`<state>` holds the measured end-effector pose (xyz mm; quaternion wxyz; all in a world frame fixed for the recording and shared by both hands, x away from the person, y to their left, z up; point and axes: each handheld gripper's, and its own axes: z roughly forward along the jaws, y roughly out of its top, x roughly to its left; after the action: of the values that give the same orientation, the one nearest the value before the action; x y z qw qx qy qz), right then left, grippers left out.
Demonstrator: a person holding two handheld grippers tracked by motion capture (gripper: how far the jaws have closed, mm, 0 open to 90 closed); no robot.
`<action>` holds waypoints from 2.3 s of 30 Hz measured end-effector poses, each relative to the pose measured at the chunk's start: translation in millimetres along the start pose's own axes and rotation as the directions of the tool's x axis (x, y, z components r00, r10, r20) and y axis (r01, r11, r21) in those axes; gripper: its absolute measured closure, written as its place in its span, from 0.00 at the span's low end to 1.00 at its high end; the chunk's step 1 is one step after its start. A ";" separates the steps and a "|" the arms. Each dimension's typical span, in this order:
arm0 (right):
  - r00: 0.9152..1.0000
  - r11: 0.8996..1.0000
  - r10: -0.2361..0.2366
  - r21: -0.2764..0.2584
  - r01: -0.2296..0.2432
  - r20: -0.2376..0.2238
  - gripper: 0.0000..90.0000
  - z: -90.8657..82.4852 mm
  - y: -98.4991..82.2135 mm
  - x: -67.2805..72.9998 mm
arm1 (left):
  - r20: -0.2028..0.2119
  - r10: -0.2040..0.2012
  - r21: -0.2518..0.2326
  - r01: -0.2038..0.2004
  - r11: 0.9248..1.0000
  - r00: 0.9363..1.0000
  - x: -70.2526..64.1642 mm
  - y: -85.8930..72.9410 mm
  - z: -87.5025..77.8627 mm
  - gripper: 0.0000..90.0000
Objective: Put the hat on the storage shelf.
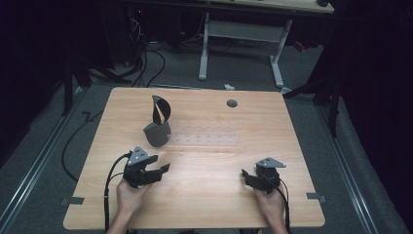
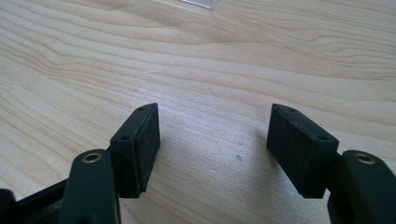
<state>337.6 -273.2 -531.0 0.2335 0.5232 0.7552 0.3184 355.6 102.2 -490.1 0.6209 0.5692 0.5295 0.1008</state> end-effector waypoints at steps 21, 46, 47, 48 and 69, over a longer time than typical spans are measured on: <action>1.000 1.000 0.000 0.000 0.000 -0.001 0.39 -0.2 -0.1 0.1 | -0.008 0.015 0.090 -0.015 0.996 1.000 -5.8 -25.5 17.0 0.43; 1.000 1.000 0.000 0.000 0.000 -0.001 0.39 -0.2 -0.1 0.1 | -0.057 0.078 0.099 -0.072 0.992 0.995 -2.6 -40.2 37.8 0.43; 1.000 1.000 -0.001 0.000 0.001 -0.001 0.39 -0.2 -0.2 0.0 | -0.060 0.083 0.102 -0.077 0.992 0.995 -2.2 -40.7 38.4 0.42; 1.000 1.000 -0.001 0.000 0.001 -0.001 0.39 -0.2 -0.1 0.0 | -0.063 0.085 0.103 -0.078 0.992 0.994 -2.1 -41.7 39.4 0.42; 1.000 1.000 0.000 0.000 0.000 -0.001 0.39 -0.2 -0.2 0.1 | -0.093 0.142 0.099 -0.133 0.986 0.986 1.2 -56.5 43.6 0.36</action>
<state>337.3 -273.2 -531.0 0.2329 0.5229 0.7555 0.3186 362.8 58.2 -545.9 0.5584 0.6266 0.5234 0.1470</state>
